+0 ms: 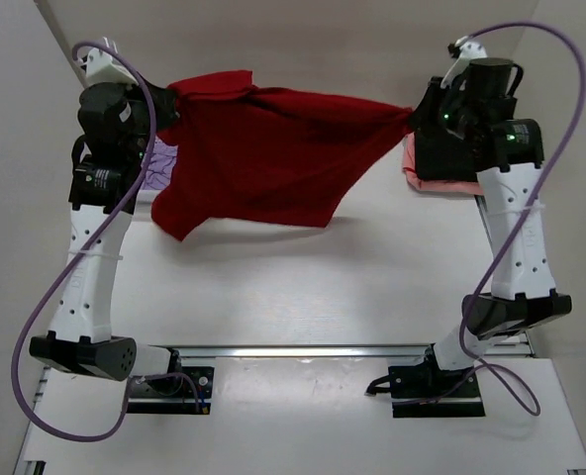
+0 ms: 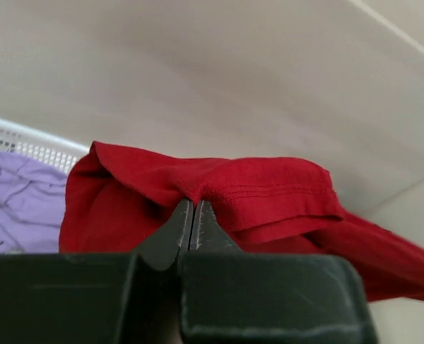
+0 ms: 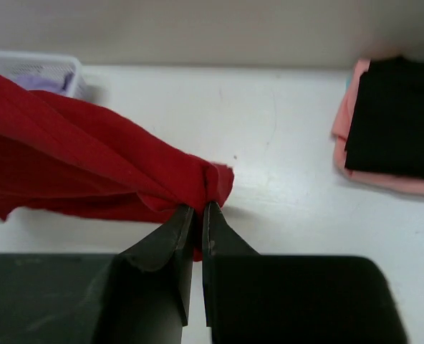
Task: Fold and stack the t-shirts
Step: Flatten out the tshirt
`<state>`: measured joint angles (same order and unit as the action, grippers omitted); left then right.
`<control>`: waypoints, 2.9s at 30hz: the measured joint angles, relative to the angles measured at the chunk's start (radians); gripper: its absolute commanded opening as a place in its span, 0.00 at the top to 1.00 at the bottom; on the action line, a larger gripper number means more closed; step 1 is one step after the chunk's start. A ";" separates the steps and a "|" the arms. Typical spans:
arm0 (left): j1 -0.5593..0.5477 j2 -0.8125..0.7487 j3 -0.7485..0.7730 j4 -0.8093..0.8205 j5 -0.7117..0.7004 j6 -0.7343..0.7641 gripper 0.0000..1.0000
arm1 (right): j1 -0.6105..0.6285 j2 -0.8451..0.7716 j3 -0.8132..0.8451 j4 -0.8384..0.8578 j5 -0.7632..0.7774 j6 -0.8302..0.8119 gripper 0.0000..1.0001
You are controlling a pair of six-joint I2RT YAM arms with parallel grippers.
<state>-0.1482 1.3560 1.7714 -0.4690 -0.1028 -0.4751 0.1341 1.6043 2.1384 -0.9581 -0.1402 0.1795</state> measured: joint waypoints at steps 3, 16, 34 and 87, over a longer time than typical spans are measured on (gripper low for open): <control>0.010 -0.001 0.023 0.002 0.030 -0.001 0.85 | -0.007 -0.037 0.042 0.000 0.002 0.000 1.00; 0.036 -0.120 -0.061 0.058 0.175 -0.077 0.97 | -0.063 -0.215 -0.051 -0.034 0.074 -0.006 1.00; 0.007 0.442 0.268 0.098 0.319 -0.103 1.00 | -0.116 0.149 0.139 0.097 0.050 0.022 1.00; -0.061 -0.116 -1.162 0.243 0.141 -0.072 0.46 | -0.110 -0.409 -1.304 0.083 -0.161 0.031 1.00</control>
<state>-0.2092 1.2404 0.6094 -0.2264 0.0383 -0.5468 0.0238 1.1954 0.8341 -0.8753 -0.3016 0.2104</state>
